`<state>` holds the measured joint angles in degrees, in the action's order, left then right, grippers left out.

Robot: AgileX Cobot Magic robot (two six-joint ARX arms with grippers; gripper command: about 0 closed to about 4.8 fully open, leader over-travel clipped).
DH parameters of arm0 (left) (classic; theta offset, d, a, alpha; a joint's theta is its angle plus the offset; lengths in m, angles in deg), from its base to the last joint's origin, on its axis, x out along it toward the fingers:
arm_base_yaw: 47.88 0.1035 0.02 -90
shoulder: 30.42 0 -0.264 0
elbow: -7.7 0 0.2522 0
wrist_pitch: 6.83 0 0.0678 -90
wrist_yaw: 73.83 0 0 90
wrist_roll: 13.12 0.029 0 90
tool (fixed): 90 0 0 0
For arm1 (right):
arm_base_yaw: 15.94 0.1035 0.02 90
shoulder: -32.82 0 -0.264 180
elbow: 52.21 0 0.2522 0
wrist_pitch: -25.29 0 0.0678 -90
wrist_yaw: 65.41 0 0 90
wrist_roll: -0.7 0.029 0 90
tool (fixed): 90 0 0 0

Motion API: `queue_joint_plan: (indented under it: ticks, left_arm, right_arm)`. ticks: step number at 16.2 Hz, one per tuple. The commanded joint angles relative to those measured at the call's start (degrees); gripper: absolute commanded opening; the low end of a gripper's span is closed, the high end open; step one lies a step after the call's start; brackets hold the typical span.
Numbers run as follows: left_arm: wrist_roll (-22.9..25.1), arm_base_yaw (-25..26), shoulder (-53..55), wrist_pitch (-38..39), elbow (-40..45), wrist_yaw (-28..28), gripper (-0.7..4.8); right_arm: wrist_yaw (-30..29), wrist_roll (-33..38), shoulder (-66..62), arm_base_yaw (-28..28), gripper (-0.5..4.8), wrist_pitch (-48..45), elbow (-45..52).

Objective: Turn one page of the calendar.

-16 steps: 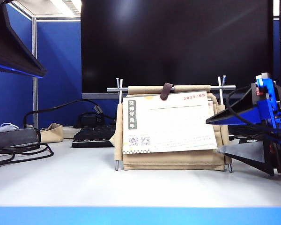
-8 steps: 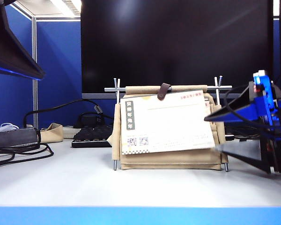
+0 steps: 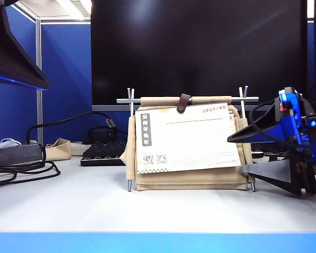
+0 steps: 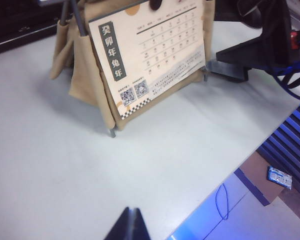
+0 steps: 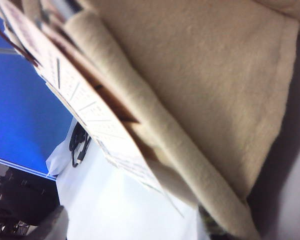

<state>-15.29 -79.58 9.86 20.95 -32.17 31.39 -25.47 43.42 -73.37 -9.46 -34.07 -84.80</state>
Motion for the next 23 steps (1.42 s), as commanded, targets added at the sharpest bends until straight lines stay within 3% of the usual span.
queue_joint_plan:
  ticks: [1,5,10,13,14,19,23]
  left_arm:
    - [0.22,-0.04,-0.07,-0.57,-0.24,0.02,-0.05]
    - [0.22,-0.04,-0.07,-0.59,-0.24,0.00,-0.05]
    - [0.24,-0.04,-0.04,-0.85,-0.24,-1.07,-0.05]
    - [0.24,-0.04,-0.04,-1.07,-0.15,-1.49,-0.05]
    - [0.24,-0.04,-0.04,-1.07,-0.15,-1.49,-0.05]
    - [0.20,-0.04,-0.04,-0.76,-0.15,-1.03,-0.05]
    - [0.07,-0.04,-0.07,-0.76,-0.15,-1.03,-0.05]
  right_arm:
    - [0.07,0.81,-1.62,0.13,3.27,1.68,-0.70]
    - [-1.49,2.73,-1.64,0.15,3.24,0.15,-0.68]
    - [-2.56,9.97,-1.64,0.22,3.10,-7.76,-0.68]
    - [-2.58,9.97,-1.73,1.79,2.89,-7.58,-0.63]
    - [-2.54,9.79,-1.73,2.78,2.57,-7.58,-0.63]
    - [-0.52,5.20,-1.77,4.44,2.52,-1.99,-0.63]
    - [-3.63,5.75,-1.77,4.87,2.52,-2.08,-0.63]
